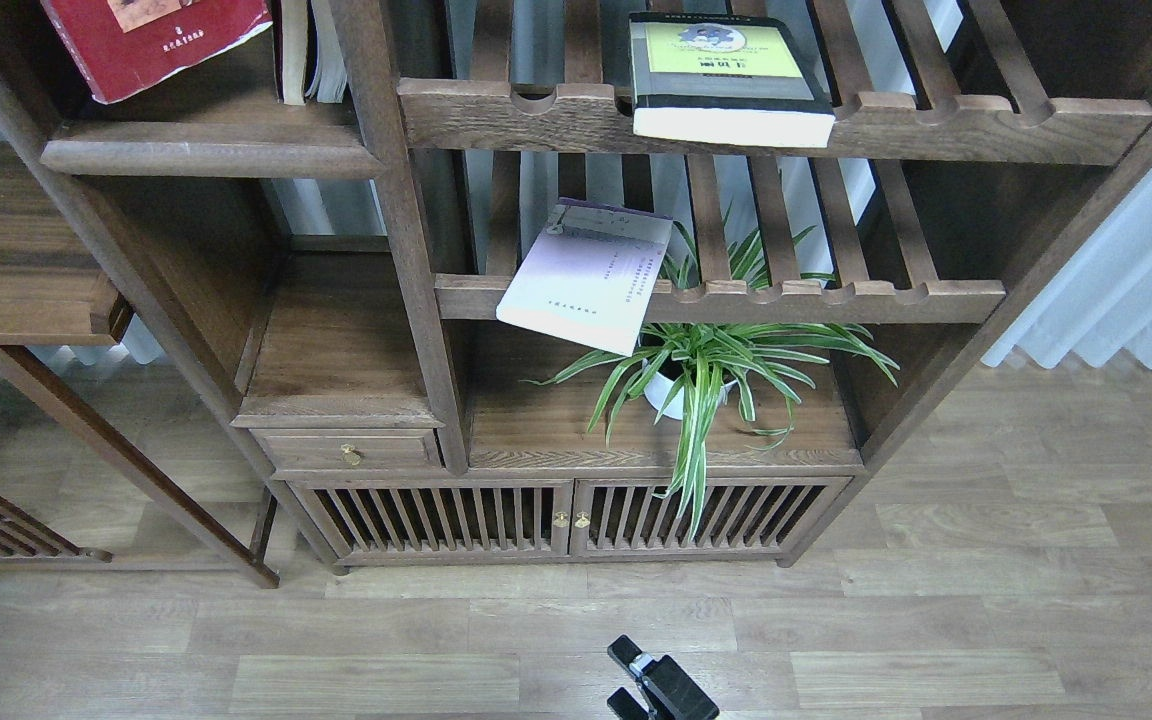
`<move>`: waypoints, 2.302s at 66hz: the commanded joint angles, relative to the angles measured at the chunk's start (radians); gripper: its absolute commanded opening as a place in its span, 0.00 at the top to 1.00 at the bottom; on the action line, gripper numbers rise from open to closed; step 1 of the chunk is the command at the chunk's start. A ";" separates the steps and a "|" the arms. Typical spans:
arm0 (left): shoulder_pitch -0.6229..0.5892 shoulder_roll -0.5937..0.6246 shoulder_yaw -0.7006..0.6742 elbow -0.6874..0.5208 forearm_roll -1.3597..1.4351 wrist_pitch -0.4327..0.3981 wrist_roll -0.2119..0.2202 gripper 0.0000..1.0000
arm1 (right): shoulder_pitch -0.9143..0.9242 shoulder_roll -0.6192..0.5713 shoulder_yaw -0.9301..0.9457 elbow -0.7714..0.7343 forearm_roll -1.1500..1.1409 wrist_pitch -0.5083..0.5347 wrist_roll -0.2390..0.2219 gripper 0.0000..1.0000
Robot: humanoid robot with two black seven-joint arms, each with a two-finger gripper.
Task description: Organize books on shelf
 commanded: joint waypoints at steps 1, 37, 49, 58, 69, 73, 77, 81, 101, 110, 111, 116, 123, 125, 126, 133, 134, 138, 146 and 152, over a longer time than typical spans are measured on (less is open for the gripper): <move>-0.089 -0.023 0.032 0.095 0.063 0.000 0.000 0.95 | 0.015 0.009 0.007 0.003 0.003 0.000 0.011 0.00; -0.149 -0.098 0.072 0.261 0.255 0.000 -0.114 0.95 | 0.208 0.009 0.047 0.028 0.008 0.000 0.057 0.00; -0.187 -0.132 0.114 0.342 0.299 0.000 -0.295 0.95 | 0.264 0.009 0.041 0.028 0.011 0.000 0.080 0.00; -0.184 -0.151 0.140 0.358 0.299 0.000 -0.394 0.95 | 0.283 0.009 0.033 0.029 0.014 0.000 0.082 0.00; -0.164 -0.154 0.163 0.361 0.302 0.000 -0.454 0.95 | 0.311 0.009 0.027 0.029 0.031 0.000 0.085 0.00; -0.155 -0.163 0.169 0.365 0.308 0.000 -0.473 0.94 | 0.319 0.009 0.020 0.029 0.037 0.000 0.092 0.00; -0.141 -0.183 0.177 0.385 0.308 0.000 -0.498 0.94 | 0.333 0.009 0.017 0.029 0.040 0.000 0.106 0.00; -0.128 -0.216 0.192 0.402 0.304 0.000 -0.513 0.94 | 0.354 0.009 0.007 0.029 0.040 0.000 0.111 0.00; -0.101 -0.238 0.240 0.389 0.276 0.000 -0.498 0.13 | 0.371 0.009 -0.002 0.032 0.038 0.000 0.111 0.00; -0.057 -0.183 0.240 0.310 0.187 0.000 -0.478 0.05 | 0.371 0.009 -0.005 0.034 0.037 0.000 0.111 0.00; -0.054 -0.178 0.240 0.307 0.181 0.000 -0.475 0.04 | 0.371 0.009 -0.003 0.034 0.037 0.000 0.111 0.00; 0.009 -0.112 0.240 0.243 0.109 0.000 -0.440 0.02 | 0.372 0.009 -0.003 0.040 0.035 0.000 0.111 0.00; 0.058 -0.054 0.244 0.215 -0.006 0.000 -0.424 0.01 | 0.372 0.009 -0.002 0.049 0.035 0.000 0.111 0.00; 0.060 -0.052 0.243 0.215 -0.027 0.000 -0.424 0.00 | 0.372 0.009 -0.002 0.054 0.035 0.000 0.111 0.00; 0.061 -0.051 0.243 0.215 -0.034 0.000 -0.424 0.00 | 0.372 0.009 -0.002 0.057 0.035 0.000 0.111 0.00; 0.060 -0.054 0.244 0.217 -0.057 0.000 -0.428 0.00 | 0.372 0.009 0.000 0.074 0.035 0.000 0.111 0.00; 0.060 -0.054 0.244 0.217 -0.057 0.000 -0.427 0.00 | 0.372 0.009 0.000 0.074 0.035 0.000 0.111 0.00; 0.058 -0.051 0.246 0.218 -0.055 0.000 -0.423 0.00 | 0.372 0.009 0.004 0.078 0.035 0.000 0.111 0.00; 0.047 -0.043 0.253 0.220 -0.029 0.000 -0.408 0.01 | 0.369 0.009 0.007 0.088 0.035 0.000 0.111 0.00; 0.032 -0.032 0.253 0.217 0.017 0.000 -0.375 0.01 | 0.365 0.009 0.006 0.091 0.035 0.000 0.111 0.00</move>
